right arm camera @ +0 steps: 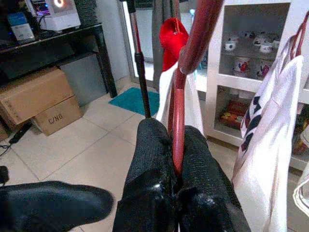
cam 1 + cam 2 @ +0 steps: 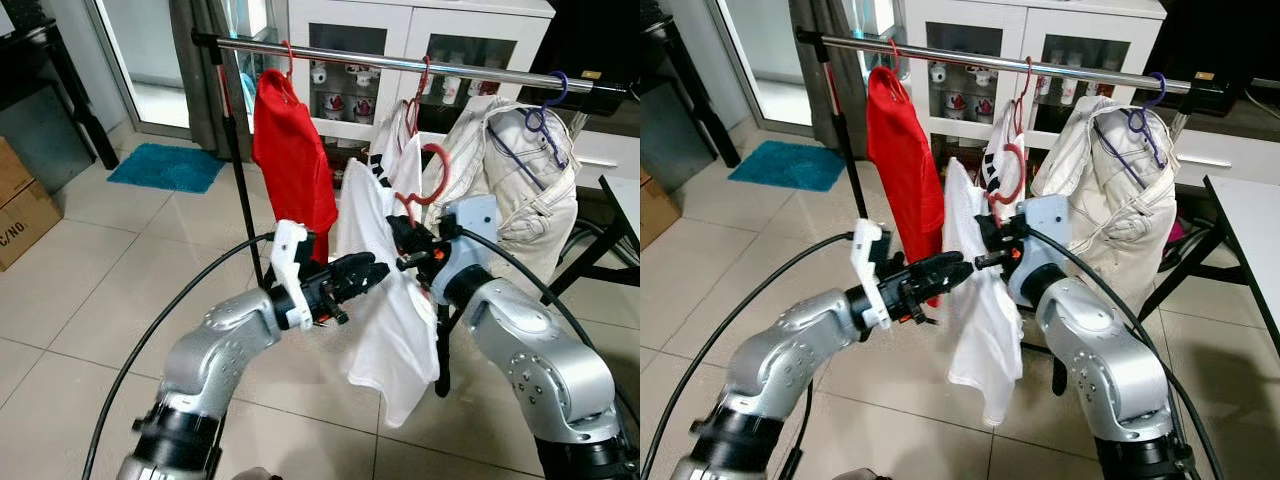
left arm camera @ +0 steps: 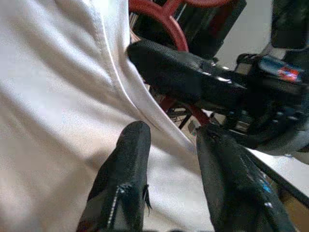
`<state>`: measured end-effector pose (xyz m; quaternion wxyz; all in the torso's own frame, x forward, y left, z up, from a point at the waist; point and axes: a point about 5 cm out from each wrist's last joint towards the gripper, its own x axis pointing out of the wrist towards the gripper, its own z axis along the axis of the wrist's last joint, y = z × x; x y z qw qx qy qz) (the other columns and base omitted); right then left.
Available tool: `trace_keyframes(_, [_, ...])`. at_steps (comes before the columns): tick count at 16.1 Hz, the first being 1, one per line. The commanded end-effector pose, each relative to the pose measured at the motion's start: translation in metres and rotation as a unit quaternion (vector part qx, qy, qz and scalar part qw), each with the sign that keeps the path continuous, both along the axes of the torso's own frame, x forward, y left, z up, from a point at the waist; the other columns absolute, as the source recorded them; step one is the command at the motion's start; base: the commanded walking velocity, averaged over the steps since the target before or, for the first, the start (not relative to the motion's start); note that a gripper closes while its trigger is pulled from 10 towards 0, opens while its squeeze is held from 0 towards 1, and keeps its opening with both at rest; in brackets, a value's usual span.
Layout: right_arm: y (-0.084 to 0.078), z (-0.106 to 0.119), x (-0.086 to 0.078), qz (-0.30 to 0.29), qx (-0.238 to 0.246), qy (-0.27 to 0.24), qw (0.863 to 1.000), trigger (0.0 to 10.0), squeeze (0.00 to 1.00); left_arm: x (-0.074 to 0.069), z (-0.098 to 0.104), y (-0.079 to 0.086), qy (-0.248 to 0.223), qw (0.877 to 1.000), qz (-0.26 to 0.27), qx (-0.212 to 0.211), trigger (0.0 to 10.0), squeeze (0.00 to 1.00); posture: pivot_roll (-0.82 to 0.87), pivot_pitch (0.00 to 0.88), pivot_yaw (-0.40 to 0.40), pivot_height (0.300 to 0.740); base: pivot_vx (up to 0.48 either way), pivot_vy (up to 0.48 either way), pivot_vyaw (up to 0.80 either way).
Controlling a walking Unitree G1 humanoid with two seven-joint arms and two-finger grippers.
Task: Hang hanger
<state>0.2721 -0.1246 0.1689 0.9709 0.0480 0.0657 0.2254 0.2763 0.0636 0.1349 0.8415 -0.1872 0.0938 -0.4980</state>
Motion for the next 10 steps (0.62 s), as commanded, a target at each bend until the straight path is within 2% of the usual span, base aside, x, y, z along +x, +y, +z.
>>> trace_keyframes(1, [0.004, 0.016, 0.0, 0.014, 0.005, -0.032, 0.999, 10.0, 0.0, 0.002, 0.0, -0.002, -0.006, 1.0, -0.004, 0.014, 10.0, 1.0, -0.13, 0.0, 0.023, 0.74, 0.0, 0.0, 0.0])
trace_keyframes(2, [0.006, 0.017, -0.001, 0.019, 0.006, -0.033, 0.999, 10.0, 0.0, 0.003, -0.001, -0.005, -0.005, 1.0, -0.006, 0.015, 10.0, 0.0, -0.14, 0.0, 0.024, 0.74, 0.0, 0.0, 0.0])
trace_keyframes(4, [0.009, 0.017, -0.002, 0.025, 0.007, -0.035, 0.999, 10.0, 0.0, 0.005, -0.002, -0.007, -0.005, 1.0, -0.005, 0.018, 10.0, 0.0, -0.14, 0.0, 0.027, 0.74, 0.0, 0.0, 0.0])
trace_keyframes(5, [0.011, 0.018, -0.003, 0.031, 0.009, -0.037, 0.999, 10.0, 0.0, 0.011, -0.004, -0.007, -0.004, 0.999, 0.015, 0.044, 10.0, 0.0, -0.14, 0.0, 0.028, 0.74, 0.0, 0.0, 0.0])
trace_keyframes(7, [0.012, 0.019, -0.004, 0.033, 0.009, -0.037, 0.999, 10.0, 0.0, 0.013, -0.002, -0.008, -0.038, 0.997, 0.02, 0.057, 10.0, 0.0, -0.14, 0.0, 0.029, 0.74, 0.0, 0.0, 0.0])
trace_keyframes(9, [0.012, 0.019, -0.004, 0.034, 0.01, -0.037, 0.999, 10.0, 0.0, 0.013, -0.004, -0.008, -0.054, 0.996, 0.026, 0.072, 10.0, 0.0, -0.14, 0.0, 0.028, 0.74, 0.0, 0.0, 0.0])
trace_keyframes(10, [0.013, 0.02, -0.004, 0.036, 0.009, -0.038, 0.999, 10.0, 0.0, 0.013, -0.004, -0.008, -0.053, 0.996, 0.031, 0.064, 10.0, 0.0, -0.14, 0.0, 0.026, 0.74, 0.0, 0.0, 0.0])
